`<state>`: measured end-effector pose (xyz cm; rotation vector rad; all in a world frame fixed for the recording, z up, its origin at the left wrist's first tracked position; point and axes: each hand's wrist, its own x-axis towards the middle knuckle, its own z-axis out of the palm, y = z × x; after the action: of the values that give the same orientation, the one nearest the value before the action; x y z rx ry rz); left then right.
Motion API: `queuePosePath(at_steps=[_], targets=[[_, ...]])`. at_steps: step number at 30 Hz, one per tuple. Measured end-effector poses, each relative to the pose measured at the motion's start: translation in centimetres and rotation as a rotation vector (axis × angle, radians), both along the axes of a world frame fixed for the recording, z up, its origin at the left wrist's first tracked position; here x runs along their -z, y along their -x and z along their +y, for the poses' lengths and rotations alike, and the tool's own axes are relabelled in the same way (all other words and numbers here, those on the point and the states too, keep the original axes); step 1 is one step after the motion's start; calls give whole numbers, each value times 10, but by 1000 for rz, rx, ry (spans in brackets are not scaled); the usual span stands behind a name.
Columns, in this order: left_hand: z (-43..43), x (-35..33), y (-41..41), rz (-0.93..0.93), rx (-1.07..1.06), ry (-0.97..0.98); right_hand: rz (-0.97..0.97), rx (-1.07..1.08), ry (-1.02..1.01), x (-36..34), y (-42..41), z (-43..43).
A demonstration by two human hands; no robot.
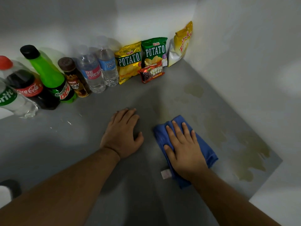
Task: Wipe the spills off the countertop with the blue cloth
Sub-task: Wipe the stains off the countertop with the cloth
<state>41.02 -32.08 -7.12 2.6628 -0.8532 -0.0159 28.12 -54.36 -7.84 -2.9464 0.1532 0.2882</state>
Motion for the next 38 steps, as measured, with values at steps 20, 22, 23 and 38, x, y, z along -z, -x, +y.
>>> queuePosePath(at_steps=[20,22,23,38], targets=[[-1,0,-1,5,-3,14,-54,-178,-12,0,-3,-36],[-2,2,-1,7,-6,8,-49,-115,-18,-1,-11,-48],[-2,2,-1,9,-7,9,-49,-67,-25,-2,-20,-49],[-2,2,-1,4,-20,19,-59,-135,-80,-5,-43,-45]])
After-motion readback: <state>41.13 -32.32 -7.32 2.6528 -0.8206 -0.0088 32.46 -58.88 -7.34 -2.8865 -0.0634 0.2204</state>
